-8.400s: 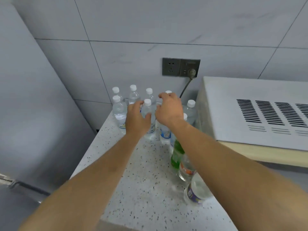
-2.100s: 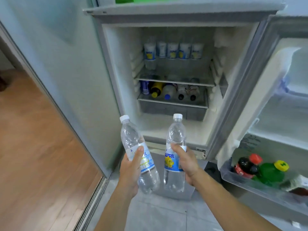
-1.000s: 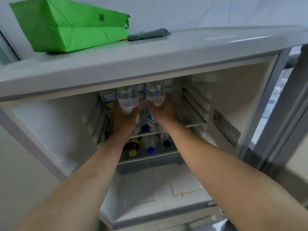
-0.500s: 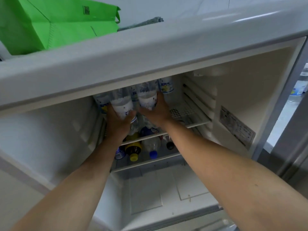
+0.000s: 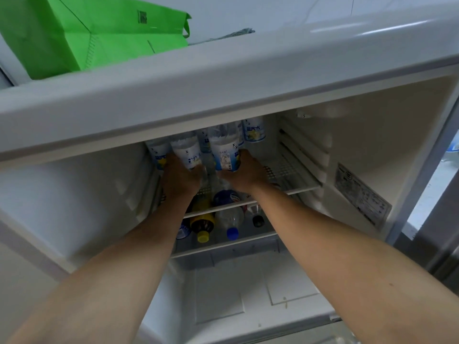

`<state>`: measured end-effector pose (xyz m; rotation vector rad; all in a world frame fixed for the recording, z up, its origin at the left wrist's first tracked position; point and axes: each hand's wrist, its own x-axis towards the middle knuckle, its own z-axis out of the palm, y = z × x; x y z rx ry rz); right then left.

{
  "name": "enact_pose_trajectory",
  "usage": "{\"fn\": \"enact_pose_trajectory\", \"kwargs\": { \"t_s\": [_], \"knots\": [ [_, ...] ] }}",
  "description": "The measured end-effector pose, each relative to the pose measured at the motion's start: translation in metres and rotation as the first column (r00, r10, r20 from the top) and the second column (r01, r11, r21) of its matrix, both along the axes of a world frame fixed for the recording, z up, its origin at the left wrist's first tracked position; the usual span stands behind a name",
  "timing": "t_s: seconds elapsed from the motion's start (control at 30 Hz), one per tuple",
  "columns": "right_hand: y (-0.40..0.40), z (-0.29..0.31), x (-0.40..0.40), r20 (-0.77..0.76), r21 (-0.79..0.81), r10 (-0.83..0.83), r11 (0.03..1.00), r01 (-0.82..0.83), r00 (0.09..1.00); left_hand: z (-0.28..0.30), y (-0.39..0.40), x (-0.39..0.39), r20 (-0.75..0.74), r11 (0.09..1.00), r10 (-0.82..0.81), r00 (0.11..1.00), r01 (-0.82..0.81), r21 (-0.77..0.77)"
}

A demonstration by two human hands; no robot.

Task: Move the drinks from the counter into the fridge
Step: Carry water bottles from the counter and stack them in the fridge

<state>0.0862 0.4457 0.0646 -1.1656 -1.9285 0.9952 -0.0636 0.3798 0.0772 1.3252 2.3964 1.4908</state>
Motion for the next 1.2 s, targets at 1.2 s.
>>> {"fn": "enact_pose_trajectory", "kwargs": {
  "t_s": [1.2],
  "knots": [
    [-0.027,-0.008,-0.029,-0.026,0.134,-0.092,0.987,0.094,0.995,-0.013,-0.015,0.030,0.383,0.984,-0.028,0.923,-0.041,0.171]
  ]
}}
